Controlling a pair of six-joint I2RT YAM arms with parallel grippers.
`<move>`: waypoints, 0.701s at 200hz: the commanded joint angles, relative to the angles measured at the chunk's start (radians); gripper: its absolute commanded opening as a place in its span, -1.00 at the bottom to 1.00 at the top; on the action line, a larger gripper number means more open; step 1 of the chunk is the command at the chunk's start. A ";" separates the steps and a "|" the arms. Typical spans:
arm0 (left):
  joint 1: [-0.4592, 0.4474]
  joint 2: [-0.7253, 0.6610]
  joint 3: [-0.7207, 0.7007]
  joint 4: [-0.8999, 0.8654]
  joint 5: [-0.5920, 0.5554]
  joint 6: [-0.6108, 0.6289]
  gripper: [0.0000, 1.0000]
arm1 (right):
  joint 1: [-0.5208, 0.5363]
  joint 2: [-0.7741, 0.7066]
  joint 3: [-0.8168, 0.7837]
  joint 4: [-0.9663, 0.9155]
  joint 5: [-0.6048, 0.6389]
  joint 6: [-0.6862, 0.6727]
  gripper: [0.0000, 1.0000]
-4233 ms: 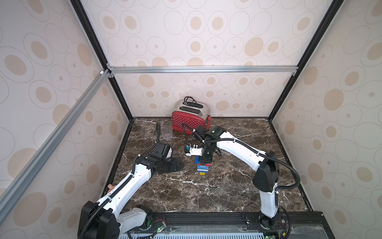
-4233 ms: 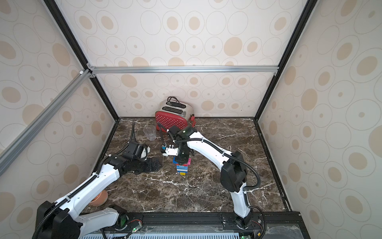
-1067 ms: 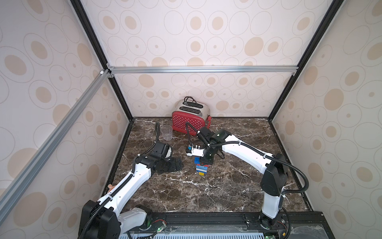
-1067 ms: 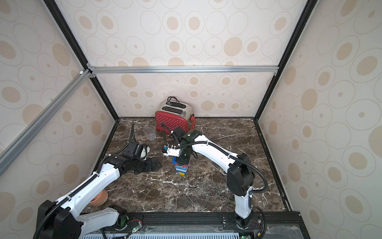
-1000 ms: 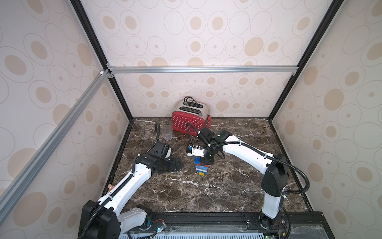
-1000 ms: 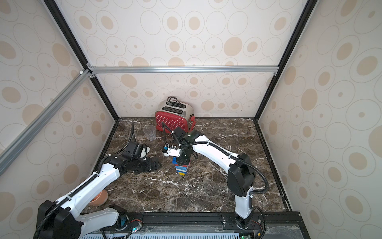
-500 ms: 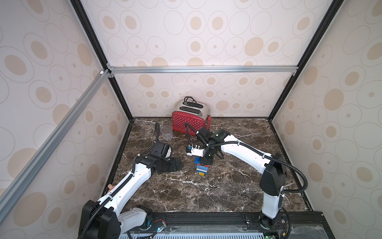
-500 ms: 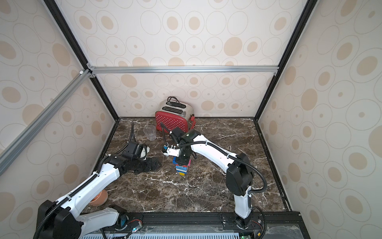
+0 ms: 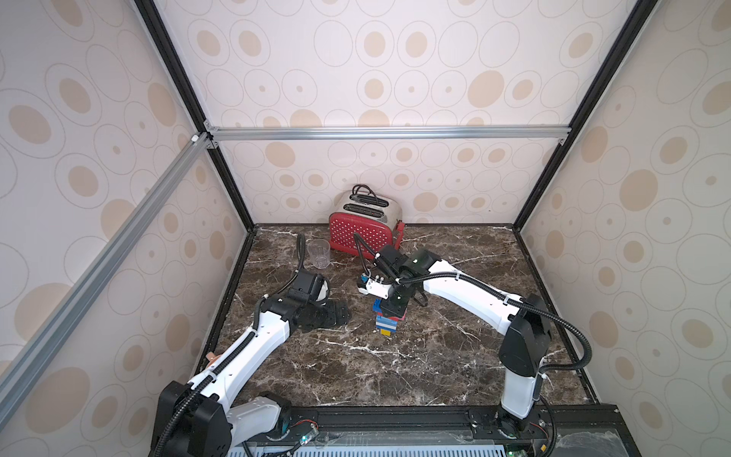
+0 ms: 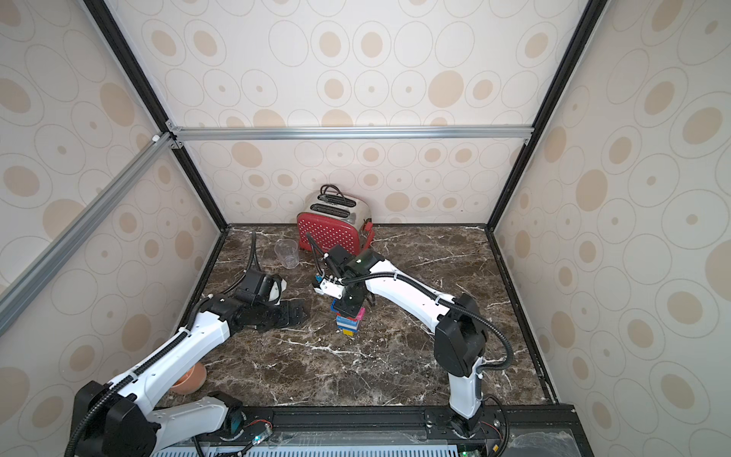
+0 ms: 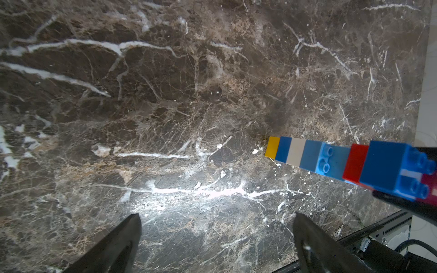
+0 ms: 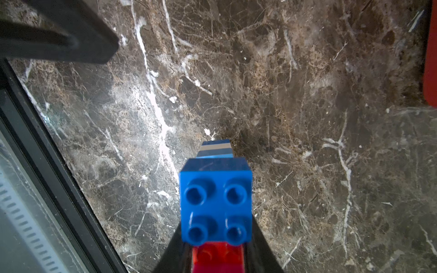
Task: Assemble a carrot with lego
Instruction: Assemble the lego brick with the lego brick.
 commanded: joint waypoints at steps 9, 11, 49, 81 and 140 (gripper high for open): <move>0.010 -0.002 0.002 0.001 0.000 0.023 0.99 | 0.010 0.025 -0.056 0.011 0.120 0.005 -0.95; 0.011 -0.002 0.002 0.001 0.000 0.023 0.98 | 0.010 0.022 -0.055 0.013 0.125 0.004 -0.94; 0.011 -0.004 0.002 0.001 0.000 0.022 0.98 | 0.007 0.004 -0.022 0.013 0.162 -0.030 -0.95; 0.010 -0.007 0.006 -0.001 0.001 0.022 0.98 | 0.008 0.001 -0.001 -0.001 0.128 -0.035 -0.95; 0.010 -0.009 0.006 -0.006 -0.001 0.024 0.98 | 0.007 0.014 -0.008 -0.033 0.045 -0.014 -0.95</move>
